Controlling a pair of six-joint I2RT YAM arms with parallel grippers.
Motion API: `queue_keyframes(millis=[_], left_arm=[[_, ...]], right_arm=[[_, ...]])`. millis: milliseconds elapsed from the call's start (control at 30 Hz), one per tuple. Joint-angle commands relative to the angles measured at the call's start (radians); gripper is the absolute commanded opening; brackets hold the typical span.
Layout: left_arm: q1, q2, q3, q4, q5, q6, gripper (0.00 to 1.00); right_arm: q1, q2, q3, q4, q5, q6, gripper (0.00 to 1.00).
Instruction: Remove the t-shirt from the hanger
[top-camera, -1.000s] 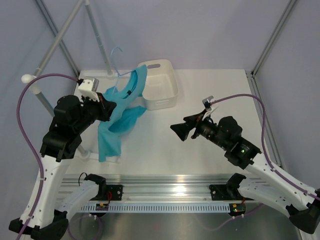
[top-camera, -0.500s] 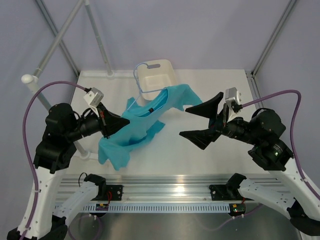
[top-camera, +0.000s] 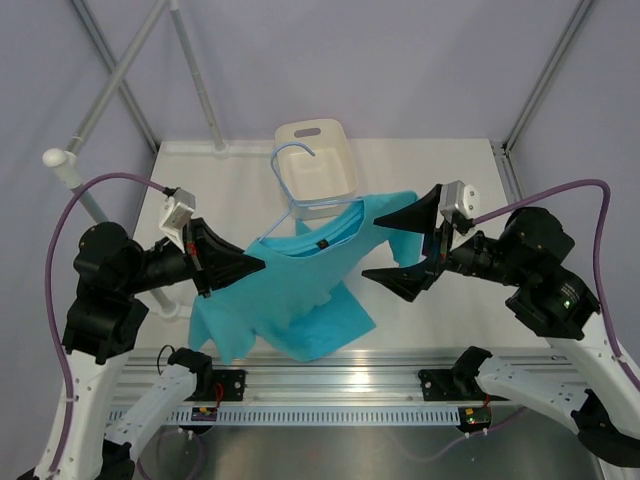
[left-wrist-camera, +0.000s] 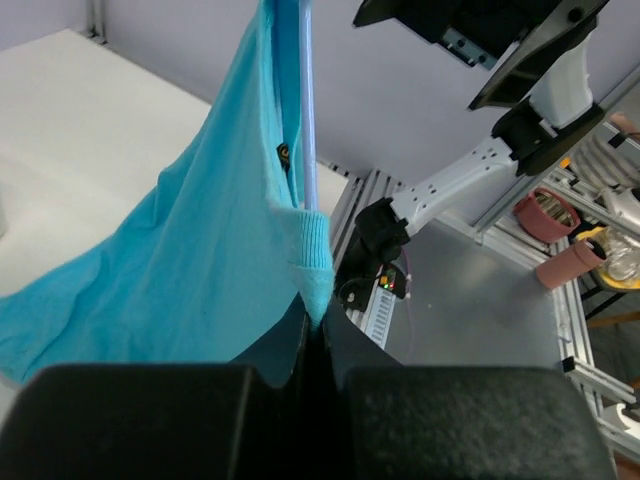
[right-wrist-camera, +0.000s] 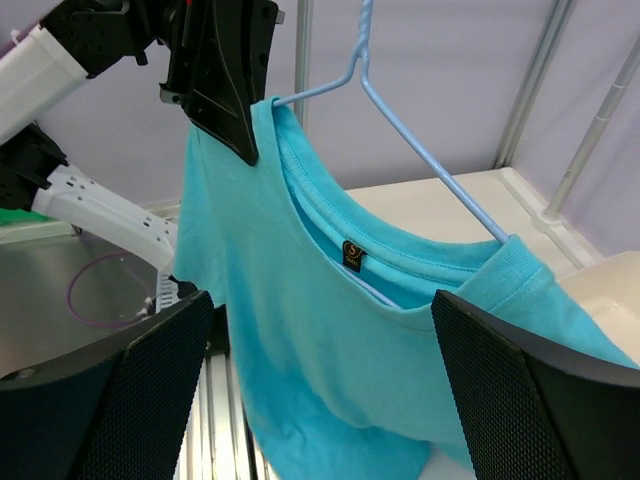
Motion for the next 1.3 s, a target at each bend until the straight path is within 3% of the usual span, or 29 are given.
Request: queue_keyframes(millis=[0,200,467,800,1000,1233,1267], left_arm=[[-0.006,-0.001,-0.035,0.198,0.091,-0.082,0.0],[-0.082,0.051,-0.08,0.222,0.017,-0.04,0.0],[-0.339,0.138,-0.118,0.163,-0.168,0.098,0.0],[-0.374,0.108,-0.134,0.16,-0.135,0.112,0.0],[-0.402,0.108,-0.146,0.172,-0.109,0.092,0.0],[-0.437,0.123,-0.154,0.298,-0.067,0.023,0.0],[-0.446,0.122,-0.148,0.301,-0.073,0.026,0.0]], right_arm=[[0.007,0.039,0.046,-0.051,0.014,-0.111,0.98],[0.009,0.134,0.124,-0.12,0.006,-0.145,0.98],[0.007,0.118,0.058,-0.073,0.041,-0.177,0.98],[0.009,0.15,0.052,-0.087,-0.007,-0.173,0.95],[0.007,0.099,-0.043,0.07,-0.191,-0.082,0.72],[0.007,0.131,-0.039,0.185,-0.219,0.024,0.52],[0.009,0.138,-0.039,0.186,-0.215,0.036,0.45]])
